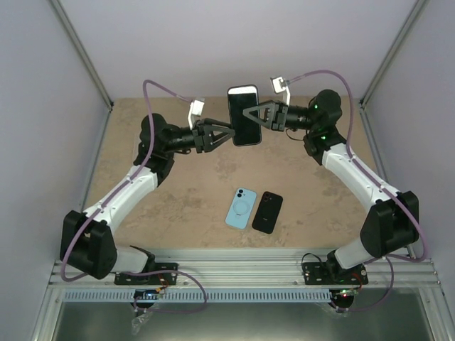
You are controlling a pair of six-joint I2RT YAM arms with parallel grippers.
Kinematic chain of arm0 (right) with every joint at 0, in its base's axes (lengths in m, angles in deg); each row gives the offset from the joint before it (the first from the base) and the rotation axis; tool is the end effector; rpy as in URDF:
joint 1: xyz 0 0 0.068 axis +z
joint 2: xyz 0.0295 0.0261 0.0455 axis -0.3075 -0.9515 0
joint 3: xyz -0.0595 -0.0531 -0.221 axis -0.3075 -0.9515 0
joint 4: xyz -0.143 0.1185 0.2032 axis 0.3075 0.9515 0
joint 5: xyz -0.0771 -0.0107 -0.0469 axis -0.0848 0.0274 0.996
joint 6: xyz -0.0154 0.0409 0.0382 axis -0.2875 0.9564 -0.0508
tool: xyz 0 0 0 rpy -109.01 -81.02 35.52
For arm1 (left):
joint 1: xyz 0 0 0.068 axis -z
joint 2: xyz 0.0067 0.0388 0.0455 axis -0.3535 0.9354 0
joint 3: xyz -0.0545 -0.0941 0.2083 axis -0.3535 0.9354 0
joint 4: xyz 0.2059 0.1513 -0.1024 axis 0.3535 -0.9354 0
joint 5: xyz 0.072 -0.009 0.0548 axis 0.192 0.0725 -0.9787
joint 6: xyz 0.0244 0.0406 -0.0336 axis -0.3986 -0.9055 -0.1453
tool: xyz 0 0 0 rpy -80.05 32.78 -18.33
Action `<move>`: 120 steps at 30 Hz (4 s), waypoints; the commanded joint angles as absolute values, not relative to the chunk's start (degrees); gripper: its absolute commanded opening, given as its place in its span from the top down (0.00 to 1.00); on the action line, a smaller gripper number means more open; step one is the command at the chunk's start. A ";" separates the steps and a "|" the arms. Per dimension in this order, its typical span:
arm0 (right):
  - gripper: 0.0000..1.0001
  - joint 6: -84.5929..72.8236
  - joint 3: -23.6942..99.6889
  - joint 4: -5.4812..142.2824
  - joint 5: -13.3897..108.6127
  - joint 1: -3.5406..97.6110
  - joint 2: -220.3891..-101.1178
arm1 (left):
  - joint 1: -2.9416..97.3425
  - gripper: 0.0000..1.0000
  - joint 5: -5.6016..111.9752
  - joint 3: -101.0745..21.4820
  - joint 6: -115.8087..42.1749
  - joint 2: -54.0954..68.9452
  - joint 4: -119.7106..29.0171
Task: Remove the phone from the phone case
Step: Adjust the phone, then remove the phone case from the phone.
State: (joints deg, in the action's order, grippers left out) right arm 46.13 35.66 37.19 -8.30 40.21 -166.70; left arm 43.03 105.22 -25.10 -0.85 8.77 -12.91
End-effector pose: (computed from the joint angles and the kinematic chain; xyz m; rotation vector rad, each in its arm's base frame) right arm 0.3222 0.1724 0.3614 -0.6403 1.6164 1.7982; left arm 0.2867 -0.1568 0.3280 0.6991 1.5240 -1.6364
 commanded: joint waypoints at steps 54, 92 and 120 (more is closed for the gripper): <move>0.75 23.96 34.25 59.05 -9.13 37.65 -160.46 | 44.34 1.00 110.41 -32.02 -17.48 9.22 -32.29; 0.99 46.96 30.97 36.56 -12.81 36.04 -159.30 | 43.65 0.53 110.29 -23.31 -16.13 3.16 -26.97; 0.99 53.06 28.75 28.62 -13.98 36.04 -158.00 | 44.25 0.71 102.72 -24.27 -21.66 5.22 -34.70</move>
